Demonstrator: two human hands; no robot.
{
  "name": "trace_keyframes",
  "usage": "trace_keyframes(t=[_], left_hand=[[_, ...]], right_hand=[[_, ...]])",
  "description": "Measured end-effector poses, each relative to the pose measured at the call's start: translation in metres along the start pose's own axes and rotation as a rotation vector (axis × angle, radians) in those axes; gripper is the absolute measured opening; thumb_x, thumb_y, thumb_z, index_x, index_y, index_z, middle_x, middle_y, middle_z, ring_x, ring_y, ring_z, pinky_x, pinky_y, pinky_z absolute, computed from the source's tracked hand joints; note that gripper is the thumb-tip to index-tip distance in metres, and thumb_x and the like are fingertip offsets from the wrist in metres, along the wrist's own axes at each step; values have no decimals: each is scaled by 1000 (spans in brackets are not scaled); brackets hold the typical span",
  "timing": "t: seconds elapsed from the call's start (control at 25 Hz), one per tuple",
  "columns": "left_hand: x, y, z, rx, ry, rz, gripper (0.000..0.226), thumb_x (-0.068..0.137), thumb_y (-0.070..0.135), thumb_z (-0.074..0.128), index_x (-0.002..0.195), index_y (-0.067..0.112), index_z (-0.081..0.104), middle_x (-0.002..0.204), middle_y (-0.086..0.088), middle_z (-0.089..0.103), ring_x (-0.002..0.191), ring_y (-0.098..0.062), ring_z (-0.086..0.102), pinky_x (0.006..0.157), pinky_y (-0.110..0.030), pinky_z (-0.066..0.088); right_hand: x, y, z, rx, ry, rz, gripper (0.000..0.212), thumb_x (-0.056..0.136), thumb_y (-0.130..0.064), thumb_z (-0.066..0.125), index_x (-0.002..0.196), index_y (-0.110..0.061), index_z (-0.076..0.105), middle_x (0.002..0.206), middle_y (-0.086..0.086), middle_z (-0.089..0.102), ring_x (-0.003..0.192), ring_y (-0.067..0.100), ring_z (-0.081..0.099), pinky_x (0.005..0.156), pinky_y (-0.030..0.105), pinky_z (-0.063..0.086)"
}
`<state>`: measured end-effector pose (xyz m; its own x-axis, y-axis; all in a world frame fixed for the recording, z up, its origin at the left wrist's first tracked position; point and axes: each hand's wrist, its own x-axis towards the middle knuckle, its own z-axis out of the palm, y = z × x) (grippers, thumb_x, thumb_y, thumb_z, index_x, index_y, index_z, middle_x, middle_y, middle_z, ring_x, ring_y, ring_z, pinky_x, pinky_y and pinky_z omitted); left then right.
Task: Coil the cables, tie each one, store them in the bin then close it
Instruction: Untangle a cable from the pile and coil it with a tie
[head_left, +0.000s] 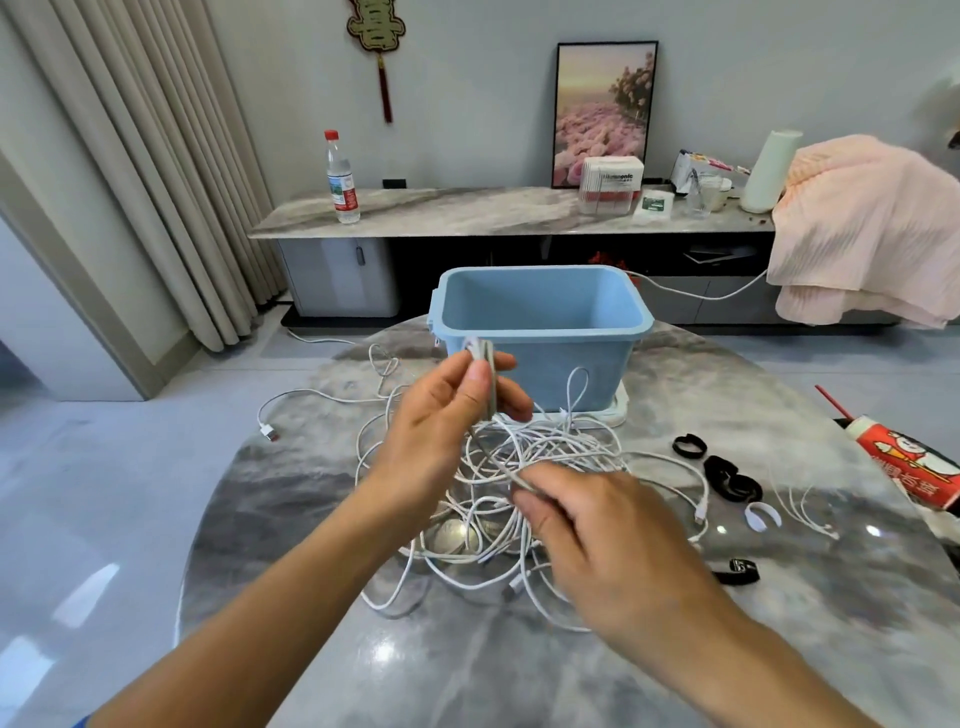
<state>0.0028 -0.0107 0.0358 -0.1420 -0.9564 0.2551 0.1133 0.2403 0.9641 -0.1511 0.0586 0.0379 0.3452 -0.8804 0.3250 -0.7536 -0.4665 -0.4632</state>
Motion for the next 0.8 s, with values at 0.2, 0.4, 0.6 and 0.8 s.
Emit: trace_keyframes(t=[0.2,0.4,0.6,0.8], left_hand=[[-15,5,15,257,-286,32,36,102,27,37,86,5,60,73,-14,59,71,-22,53,74,-31,43],[-22,16,31,71,-367,-16,40,100,31,36,88,7,66,57,-6,50,58,-20,44,65,-34,36],[-25,22,37,-260,-348,-68,42,99,29,35,91,4,68,51,-7,46,53,-19,41,65,-27,41],[-25,26,38,-507,-220,-165,43,99,28,34,90,-1,63,54,-7,47,50,-17,45,59,-20,45]], right_hand=[[11,19,-49,-115,328,-184,16,86,-42,67,81,-29,74,70,-13,69,62,11,62,54,33,49],[25,58,-62,222,305,-282,16,87,-32,72,85,-18,77,71,-5,69,63,17,61,58,34,47],[27,57,-40,768,320,-65,8,92,-26,67,88,-21,64,68,-2,63,58,12,55,56,25,46],[24,32,8,995,461,158,15,92,-22,55,88,-14,68,54,-12,56,48,-3,48,51,8,36]])
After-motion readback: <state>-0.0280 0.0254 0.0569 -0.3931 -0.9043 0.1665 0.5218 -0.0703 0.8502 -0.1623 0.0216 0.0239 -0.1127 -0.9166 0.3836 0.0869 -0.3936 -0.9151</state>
